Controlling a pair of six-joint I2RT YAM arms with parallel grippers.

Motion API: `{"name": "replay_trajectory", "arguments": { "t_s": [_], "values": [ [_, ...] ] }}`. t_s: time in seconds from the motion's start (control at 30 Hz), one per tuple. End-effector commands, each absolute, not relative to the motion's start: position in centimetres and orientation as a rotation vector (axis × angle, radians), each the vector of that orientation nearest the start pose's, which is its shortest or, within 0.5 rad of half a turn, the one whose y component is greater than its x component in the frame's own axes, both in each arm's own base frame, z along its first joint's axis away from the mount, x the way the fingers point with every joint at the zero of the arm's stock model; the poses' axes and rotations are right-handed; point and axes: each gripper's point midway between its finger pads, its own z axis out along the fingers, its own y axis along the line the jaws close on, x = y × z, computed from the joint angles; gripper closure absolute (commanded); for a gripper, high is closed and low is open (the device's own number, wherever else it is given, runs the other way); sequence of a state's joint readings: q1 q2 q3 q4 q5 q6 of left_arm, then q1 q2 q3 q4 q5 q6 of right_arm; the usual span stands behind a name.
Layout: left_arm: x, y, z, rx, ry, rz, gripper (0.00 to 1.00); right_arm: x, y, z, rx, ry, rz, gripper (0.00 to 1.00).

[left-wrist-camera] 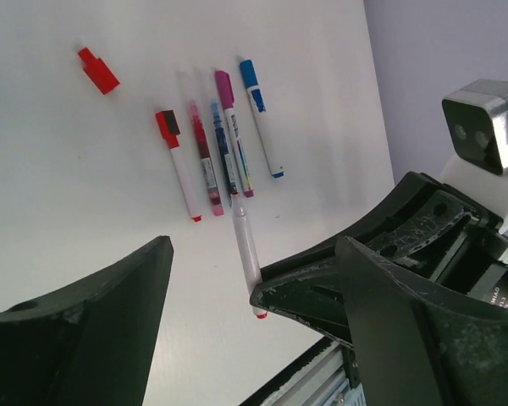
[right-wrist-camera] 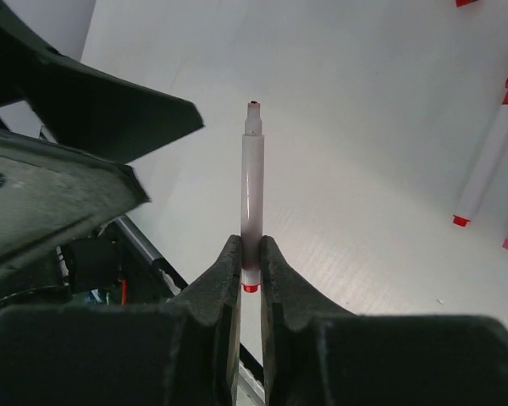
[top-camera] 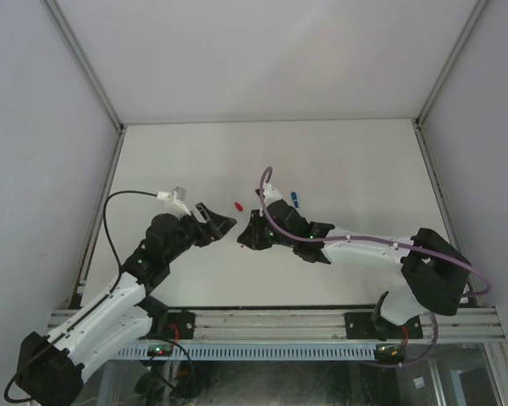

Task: Insert the pens into the pen caps
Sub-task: Pick up the pen from the center of the board.

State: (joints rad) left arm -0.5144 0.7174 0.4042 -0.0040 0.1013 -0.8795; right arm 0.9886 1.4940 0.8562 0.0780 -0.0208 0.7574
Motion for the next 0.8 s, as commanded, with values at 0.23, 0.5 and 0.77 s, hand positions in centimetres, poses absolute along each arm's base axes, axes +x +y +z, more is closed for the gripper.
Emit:
{"name": "replay_trajectory", "arguments": {
  "t_s": [0.23, 0.5, 0.77],
  "values": [
    [24.0, -20.8, 18.0, -0.269, 1.939, -1.161, 0.33, 20.9, 38.6, 17.8, -0.258, 2.104, 1.118, 1.0],
    [24.1, -21.0, 17.8, -0.274, 1.945, -1.166, 0.51, 21.1, 39.0, 19.2, -0.262, 2.051, 1.159, 1.0],
    [24.2, -21.0, 18.3, -0.28, 1.932, -1.173, 0.87, 21.3, 39.1, 18.9, -0.26, 2.052, 1.154, 1.0]
  ]
}}
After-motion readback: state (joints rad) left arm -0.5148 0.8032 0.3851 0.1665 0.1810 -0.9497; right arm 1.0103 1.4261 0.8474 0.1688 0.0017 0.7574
